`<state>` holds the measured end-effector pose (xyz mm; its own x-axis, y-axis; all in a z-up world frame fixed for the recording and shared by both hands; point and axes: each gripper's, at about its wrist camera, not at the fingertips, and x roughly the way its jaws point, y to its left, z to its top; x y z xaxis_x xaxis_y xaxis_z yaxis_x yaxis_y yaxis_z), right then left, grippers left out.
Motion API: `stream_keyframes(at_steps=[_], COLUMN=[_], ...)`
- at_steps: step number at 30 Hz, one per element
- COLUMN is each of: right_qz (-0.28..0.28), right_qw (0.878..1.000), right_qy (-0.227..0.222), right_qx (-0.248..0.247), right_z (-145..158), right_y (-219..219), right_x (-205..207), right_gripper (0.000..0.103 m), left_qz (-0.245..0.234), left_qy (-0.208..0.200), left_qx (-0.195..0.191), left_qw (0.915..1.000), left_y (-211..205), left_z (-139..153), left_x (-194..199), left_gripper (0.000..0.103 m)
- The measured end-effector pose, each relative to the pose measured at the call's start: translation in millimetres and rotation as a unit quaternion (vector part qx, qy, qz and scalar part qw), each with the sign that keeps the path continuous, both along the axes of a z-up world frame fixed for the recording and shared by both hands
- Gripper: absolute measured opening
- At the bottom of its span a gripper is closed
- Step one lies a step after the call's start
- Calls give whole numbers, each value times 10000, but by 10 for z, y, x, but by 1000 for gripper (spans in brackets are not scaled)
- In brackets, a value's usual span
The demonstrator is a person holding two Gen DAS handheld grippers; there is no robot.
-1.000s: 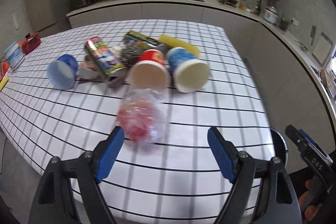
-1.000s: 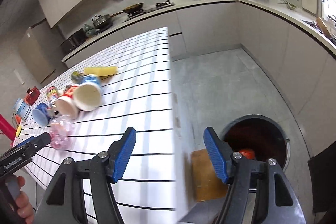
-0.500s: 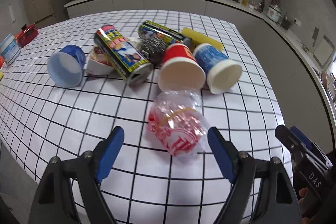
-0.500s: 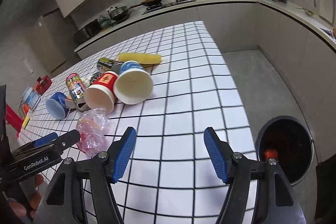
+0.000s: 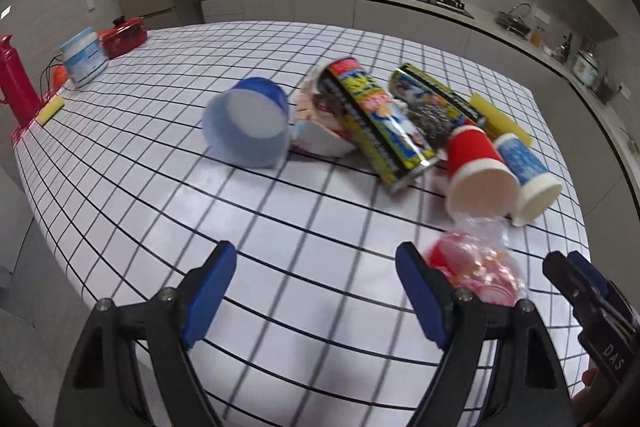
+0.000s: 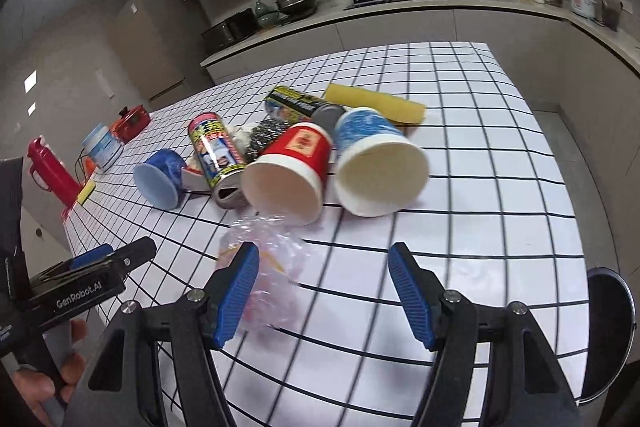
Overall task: Collect trash
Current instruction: 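Return both tools to the island toward the clear plastic bag, then grasp the clear plastic bag with red cup using the right tool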
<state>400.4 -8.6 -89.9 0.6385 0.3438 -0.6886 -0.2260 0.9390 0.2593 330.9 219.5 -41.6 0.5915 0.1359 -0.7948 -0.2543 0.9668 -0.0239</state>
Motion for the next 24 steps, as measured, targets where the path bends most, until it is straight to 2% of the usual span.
stream_keyframes(at_steps=[4, 15, 24], right_qz=[-57, -670, -771], right_qw=[9999, 9970, 9955], right_qy=[25, 311, 383], right_qx=[-93, -208, -396], right_z=[-24, -243, -284], right_y=[255, 769, 826], right_x=[25, 100, 160], right_gripper=[69, 70, 70], left_qz=[-103, -988, -983], left_qy=[15, 179, 199], left_qx=[-57, -30, -33], left_qw=[9999, 9949, 9949], left_y=[236, 577, 629], left_z=[-39, -159, -167], left_x=[103, 392, 451], left_gripper=[83, 83, 83])
